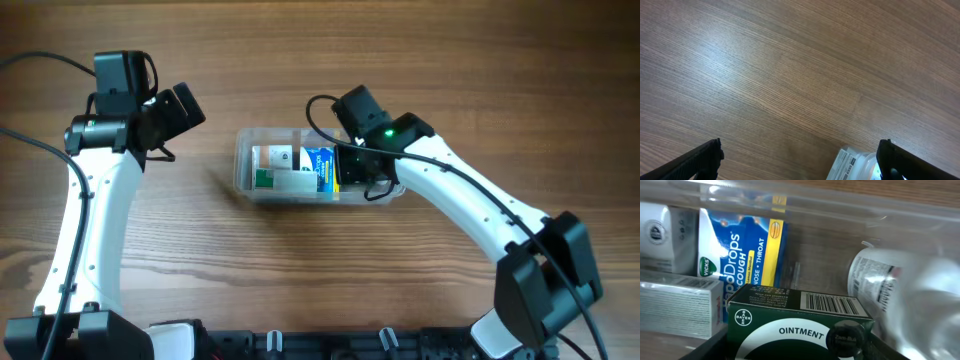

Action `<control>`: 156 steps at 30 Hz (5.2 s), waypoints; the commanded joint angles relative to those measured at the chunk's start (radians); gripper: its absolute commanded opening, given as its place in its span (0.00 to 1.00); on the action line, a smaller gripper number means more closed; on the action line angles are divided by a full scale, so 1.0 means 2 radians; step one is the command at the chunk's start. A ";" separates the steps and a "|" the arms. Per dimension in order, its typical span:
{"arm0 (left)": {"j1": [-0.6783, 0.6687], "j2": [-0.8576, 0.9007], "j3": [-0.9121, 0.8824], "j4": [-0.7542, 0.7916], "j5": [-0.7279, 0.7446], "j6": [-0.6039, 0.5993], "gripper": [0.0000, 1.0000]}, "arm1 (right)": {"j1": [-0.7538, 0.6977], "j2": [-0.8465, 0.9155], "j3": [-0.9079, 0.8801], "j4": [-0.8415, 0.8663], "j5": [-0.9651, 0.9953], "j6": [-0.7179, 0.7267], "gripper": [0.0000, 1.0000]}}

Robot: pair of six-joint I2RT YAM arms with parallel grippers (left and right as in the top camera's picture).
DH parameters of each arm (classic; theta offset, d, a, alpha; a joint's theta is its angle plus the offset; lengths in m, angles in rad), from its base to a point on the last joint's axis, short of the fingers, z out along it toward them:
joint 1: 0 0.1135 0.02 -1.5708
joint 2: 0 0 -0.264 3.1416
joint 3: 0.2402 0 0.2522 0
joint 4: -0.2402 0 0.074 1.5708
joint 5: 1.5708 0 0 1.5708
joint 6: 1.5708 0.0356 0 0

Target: Pack container

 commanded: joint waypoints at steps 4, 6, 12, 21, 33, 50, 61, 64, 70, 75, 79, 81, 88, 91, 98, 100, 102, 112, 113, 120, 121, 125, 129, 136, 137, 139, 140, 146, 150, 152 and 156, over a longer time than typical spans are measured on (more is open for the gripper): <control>0.002 -0.006 0.000 0.001 -0.003 -0.006 1.00 | 0.002 0.012 0.010 0.003 0.012 -0.007 0.67; 0.002 -0.006 0.000 0.001 -0.003 -0.006 1.00 | 0.002 0.012 0.010 0.003 0.012 -0.007 0.75; 0.002 -0.006 0.000 0.001 -0.003 -0.006 1.00 | 0.002 0.012 0.010 0.003 0.008 -0.006 0.78; 0.002 -0.006 0.000 0.001 -0.003 -0.006 1.00 | 0.002 -0.007 0.010 0.010 -0.035 -0.012 0.77; 0.002 -0.006 0.000 0.001 -0.003 -0.006 1.00 | 0.002 -0.338 0.011 -0.014 -0.019 -0.036 1.00; 0.002 -0.006 0.000 0.001 -0.003 -0.006 1.00 | 0.002 -0.700 0.011 -0.173 0.027 -0.033 1.00; 0.002 -0.006 0.000 0.001 -0.003 -0.006 1.00 | 0.002 -0.744 0.009 -0.224 0.022 -0.046 1.00; 0.002 -0.006 0.000 0.001 -0.003 -0.006 1.00 | 0.002 -0.747 0.009 -0.222 0.008 -0.061 1.00; 0.002 -0.006 0.000 0.001 -0.003 -0.006 1.00 | 0.002 -0.789 0.009 -0.204 -0.023 -0.070 1.00; 0.002 -0.006 0.000 0.001 -0.003 -0.006 1.00 | 0.002 -0.846 0.009 -0.201 -0.030 -0.085 1.00; 0.002 -0.006 0.000 0.001 -0.003 -0.006 1.00 | 0.002 -0.857 0.003 -0.220 -0.031 -0.081 1.00; 0.002 -0.006 0.000 0.001 -0.003 -0.006 1.00 | 0.002 -0.857 -0.010 -0.220 -0.040 -0.079 1.00; 0.002 -0.006 0.000 0.001 -0.003 -0.006 1.00 | 0.002 -0.857 -0.149 -0.058 -0.130 -0.079 1.00; 0.002 -0.006 0.000 0.001 -0.003 -0.006 1.00 | 0.002 -0.857 -0.228 0.011 -0.139 -0.046 1.00; 0.002 -0.006 0.000 0.001 -0.003 -0.006 1.00 | 0.002 -0.849 -0.438 0.248 -0.134 -0.001 1.00; 0.002 -0.006 0.000 0.001 -0.003 -0.006 1.00 | 0.002 -0.846 -0.475 0.298 -0.123 -0.001 1.00; 0.002 -0.006 0.000 0.001 -0.003 -0.006 1.00 | 0.002 -0.840 -0.513 0.341 -0.108 -0.001 1.00; 0.002 -0.006 0.000 0.001 -0.003 -0.006 1.00 | 0.002 -0.834 -0.575 0.379 -0.104 -0.007 1.00; 0.002 -0.006 0.000 0.001 -0.003 -0.006 1.00 | 0.002 -0.834 -0.585 0.387 -0.105 -0.007 1.00; 0.002 -0.006 0.000 0.001 -0.003 -0.006 1.00 | 0.002 -0.834 -0.629 0.412 -0.106 -0.019 1.00; 0.002 -0.006 0.000 0.001 -0.003 -0.006 1.00 | 0.002 -0.834 -0.636 0.414 -0.106 -0.019 1.00; 0.002 -0.006 0.000 0.001 -0.003 -0.006 1.00 | 0.002 -0.829 -0.649 0.434 -0.102 -0.019 1.00; 0.002 -0.006 0.000 0.001 -0.003 -0.006 1.00 | 0.002 -0.828 -0.649 0.427 -0.083 -0.018 1.00; 0.002 -0.006 0.000 0.001 -0.003 -0.006 1.00 | 0.002 -0.829 -0.649 0.427 -0.083 -0.018 1.00; 0.002 -0.006 0.000 0.001 -0.003 -0.006 1.00 | 0.002 -0.829 -0.649 0.427 -0.083 -0.018 1.00; 0.002 -0.006 0.000 0.001 -0.003 -0.006 1.00 | 0.002 -0.829 -0.649 0.427 -0.083 -0.018 1.00; 0.002 -0.006 0.000 0.001 -0.003 -0.006 1.00 | 0.002 -0.829 -0.649 0.427 -0.083 -0.018 1.00; 0.002 -0.006 0.000 0.001 -0.003 -0.006 1.00 | -0.009 -0.848 -0.649 0.423 -0.047 -0.109 1.00; 0.002 -0.006 0.000 0.001 -0.003 -0.006 1.00 | -0.071 -0.875 -0.649 0.424 -0.066 -0.255 1.00; 0.002 -0.006 0.000 0.001 -0.003 -0.006 1.00 | -0.110 -0.875 -0.649 0.425 -0.068 -0.318 1.00; 0.002 -0.006 0.000 0.001 -0.003 -0.006 1.00 | -0.220 -0.875 -0.649 0.425 -0.068 -0.393 1.00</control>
